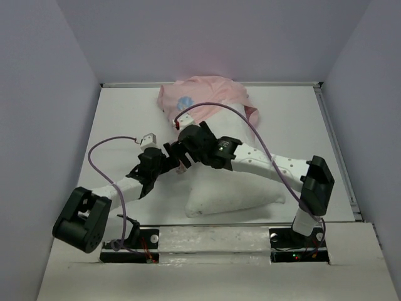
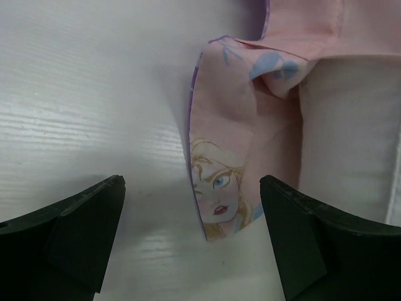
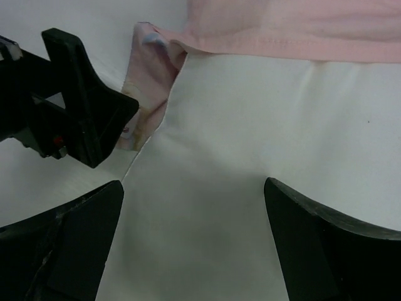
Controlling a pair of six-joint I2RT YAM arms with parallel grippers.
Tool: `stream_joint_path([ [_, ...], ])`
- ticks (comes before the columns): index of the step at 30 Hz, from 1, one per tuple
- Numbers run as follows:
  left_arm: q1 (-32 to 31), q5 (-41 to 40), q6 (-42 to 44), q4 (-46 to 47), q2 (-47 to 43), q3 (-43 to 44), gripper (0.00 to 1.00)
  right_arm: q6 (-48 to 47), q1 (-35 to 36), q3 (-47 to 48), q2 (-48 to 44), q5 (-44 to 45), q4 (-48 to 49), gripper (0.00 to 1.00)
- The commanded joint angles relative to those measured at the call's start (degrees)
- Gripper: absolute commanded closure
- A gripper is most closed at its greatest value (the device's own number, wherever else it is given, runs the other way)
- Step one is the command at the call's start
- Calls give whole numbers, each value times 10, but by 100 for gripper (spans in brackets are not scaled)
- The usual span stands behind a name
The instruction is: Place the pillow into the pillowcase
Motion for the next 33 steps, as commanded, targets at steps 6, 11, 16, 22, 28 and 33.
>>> stream_joint_path([
  [6, 36, 99, 27, 174, 157, 64, 1, -34, -6, 110, 151, 200, -64, 42],
  [11, 37, 137, 23, 219, 217, 81, 1, -19, -26, 69, 108, 185, -6, 100],
  [16, 37, 138, 14, 249, 263, 89, 2, -17, -43, -7, 11, 125, 65, 100],
  [22, 37, 185, -7, 349, 290, 89, 62, -12, -49, -27, -40, 88, 79, 100],
  [28, 19, 313, -40, 414, 213, 51, 100, 4, -88, -27, -34, 54, 118, 100],
  [33, -63, 402, -73, 369, 42, 12, 100, 31, -135, 23, 25, 49, 165, 100],
])
